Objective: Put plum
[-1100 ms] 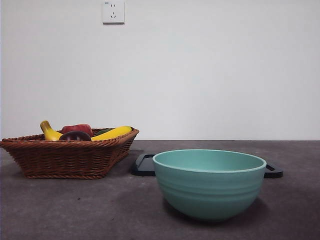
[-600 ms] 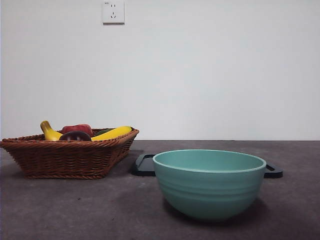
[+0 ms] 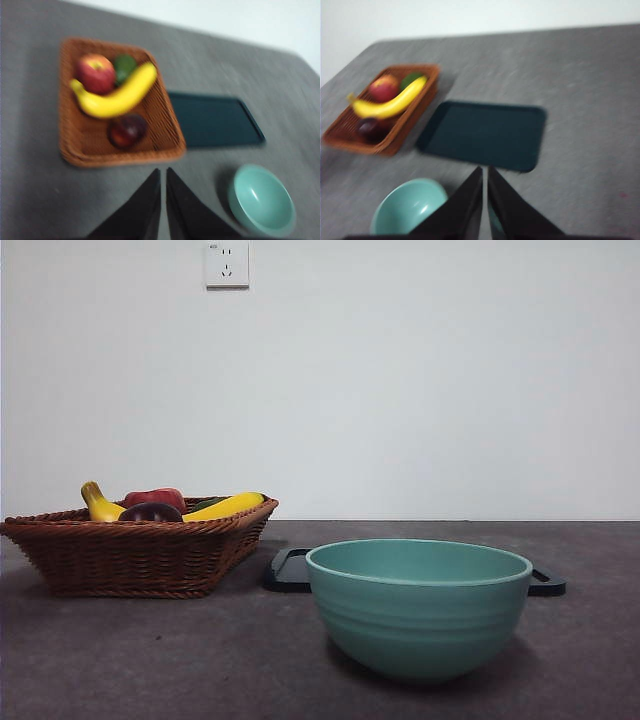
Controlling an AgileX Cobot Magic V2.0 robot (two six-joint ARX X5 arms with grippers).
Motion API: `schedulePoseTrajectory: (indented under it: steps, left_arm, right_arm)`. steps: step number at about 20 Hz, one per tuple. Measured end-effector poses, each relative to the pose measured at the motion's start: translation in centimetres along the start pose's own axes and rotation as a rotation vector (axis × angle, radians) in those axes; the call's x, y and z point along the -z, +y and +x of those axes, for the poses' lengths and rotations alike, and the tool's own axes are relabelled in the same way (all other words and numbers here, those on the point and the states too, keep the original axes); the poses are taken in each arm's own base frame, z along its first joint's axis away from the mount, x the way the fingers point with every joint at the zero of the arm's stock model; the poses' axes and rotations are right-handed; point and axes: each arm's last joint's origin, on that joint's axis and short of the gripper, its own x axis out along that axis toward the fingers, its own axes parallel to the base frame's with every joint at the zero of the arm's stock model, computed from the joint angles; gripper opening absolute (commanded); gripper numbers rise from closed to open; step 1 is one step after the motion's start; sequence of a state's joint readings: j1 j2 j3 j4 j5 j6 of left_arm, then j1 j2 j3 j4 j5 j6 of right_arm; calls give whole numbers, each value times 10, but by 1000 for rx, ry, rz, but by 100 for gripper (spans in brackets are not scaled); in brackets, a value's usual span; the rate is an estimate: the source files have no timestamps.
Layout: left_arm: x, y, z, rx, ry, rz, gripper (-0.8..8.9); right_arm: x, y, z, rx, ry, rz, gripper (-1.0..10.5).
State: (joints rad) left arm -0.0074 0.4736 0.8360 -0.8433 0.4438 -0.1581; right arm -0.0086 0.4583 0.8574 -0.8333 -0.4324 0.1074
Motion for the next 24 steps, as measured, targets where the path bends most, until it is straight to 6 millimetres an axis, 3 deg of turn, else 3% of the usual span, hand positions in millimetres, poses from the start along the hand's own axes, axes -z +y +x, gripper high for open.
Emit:
schedulePoseTrajectory:
  steps: [8,15,17,18,19,21,24]
  left_arm:
    - [-28,-3,12,90,224,68,15]
    - [-29,-5,21,160,303,100,39]
    - [-29,-5,21,160,303,100,167]
    - [-29,-5,21,160,303,100,295]
    - [-29,-5,21,160,303,100,384]
    - [-29,-5,21,160,303,100,469]
    - [-29,-5,21,160,303,100,468]
  right_arm:
    - [-26,5,11,-127,228,-42,5]
    - [-25,10,29,-216,382,-84,17]
    - [-25,11,29,-221,384,-87,209]
    - [-25,11,29,-220,383,-87,358]
    - [-25,11,29,-221,383,-86,425]
    - [-25,11,29,-220,382,-83,428]
    - [-25,11,29,-220,382,-83,428]
